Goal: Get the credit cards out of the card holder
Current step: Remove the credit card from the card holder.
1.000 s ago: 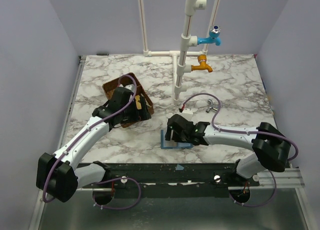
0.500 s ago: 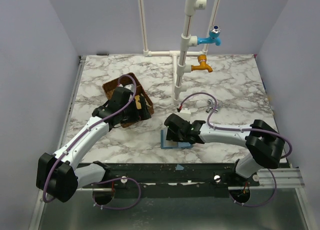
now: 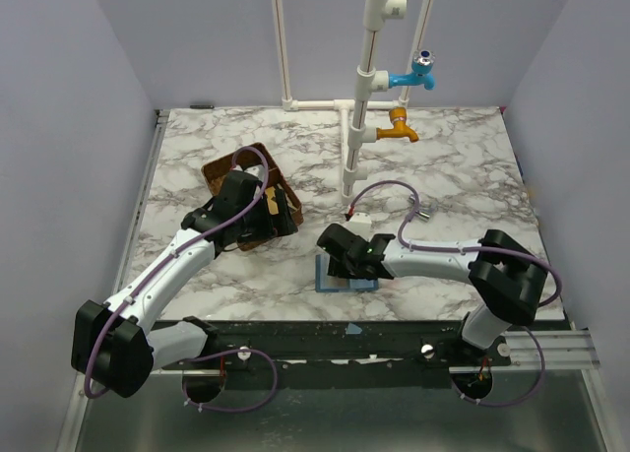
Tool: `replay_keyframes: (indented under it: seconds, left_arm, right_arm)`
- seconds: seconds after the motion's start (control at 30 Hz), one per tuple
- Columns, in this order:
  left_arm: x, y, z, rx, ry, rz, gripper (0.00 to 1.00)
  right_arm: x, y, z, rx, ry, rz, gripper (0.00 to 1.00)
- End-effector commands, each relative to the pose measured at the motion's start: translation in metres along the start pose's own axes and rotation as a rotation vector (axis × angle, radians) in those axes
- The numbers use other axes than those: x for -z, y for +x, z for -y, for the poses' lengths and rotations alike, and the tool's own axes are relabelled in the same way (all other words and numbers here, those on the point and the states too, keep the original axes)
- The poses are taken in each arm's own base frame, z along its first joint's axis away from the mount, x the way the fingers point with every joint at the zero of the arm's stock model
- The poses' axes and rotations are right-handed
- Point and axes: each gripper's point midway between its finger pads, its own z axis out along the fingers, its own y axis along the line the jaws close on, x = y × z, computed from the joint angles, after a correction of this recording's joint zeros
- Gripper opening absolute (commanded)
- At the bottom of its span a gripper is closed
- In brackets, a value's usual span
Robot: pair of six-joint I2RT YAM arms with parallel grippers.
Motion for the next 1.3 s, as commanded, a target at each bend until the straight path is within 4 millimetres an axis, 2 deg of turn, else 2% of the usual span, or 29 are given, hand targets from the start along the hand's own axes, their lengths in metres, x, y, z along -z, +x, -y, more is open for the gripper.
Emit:
replay_keyframes:
  seconds: [0.0, 0.27, 0.43, 0.67, 0.8, 1.13, 1.27]
  left_arm:
    - [0.0, -0.001, 0.006, -0.01, 0.027, 0.001, 0.99]
    - [-0.004, 0.004, 0.007, -0.008, 0.035, -0.019, 0.99]
    - [-0.009, 0.012, 0.008, -0.009, 0.048, -0.049, 0.97]
    - [-0.017, 0.026, 0.015, -0.012, 0.07, -0.097, 0.9]
    - [-0.023, 0.033, 0.02, -0.015, 0.083, -0.124, 0.78]
    - [-0.038, 0.053, 0.036, -0.043, 0.118, -0.201, 0.31]
    - [-0.042, 0.06, 0.046, -0.065, 0.135, -0.226, 0.16]
  right_arm:
    - [-0.006, 0.005, 0.014, 0.027, 0.081, -0.007, 0.41]
    - [-0.008, 0.012, 0.025, 0.019, 0.103, -0.014, 0.28]
    - [-0.009, 0.016, 0.033, 0.003, 0.118, -0.016, 0.13]
    - [-0.008, 0.016, 0.043, -0.039, 0.103, -0.011, 0.04]
    - [-0.005, 0.015, 0.043, -0.074, 0.048, -0.01, 0.02]
    - [-0.002, 0.015, 0.034, -0.137, -0.108, -0.021, 0.01]
    - [0.0, 0.014, 0.032, -0.175, -0.178, -0.023, 0.01]
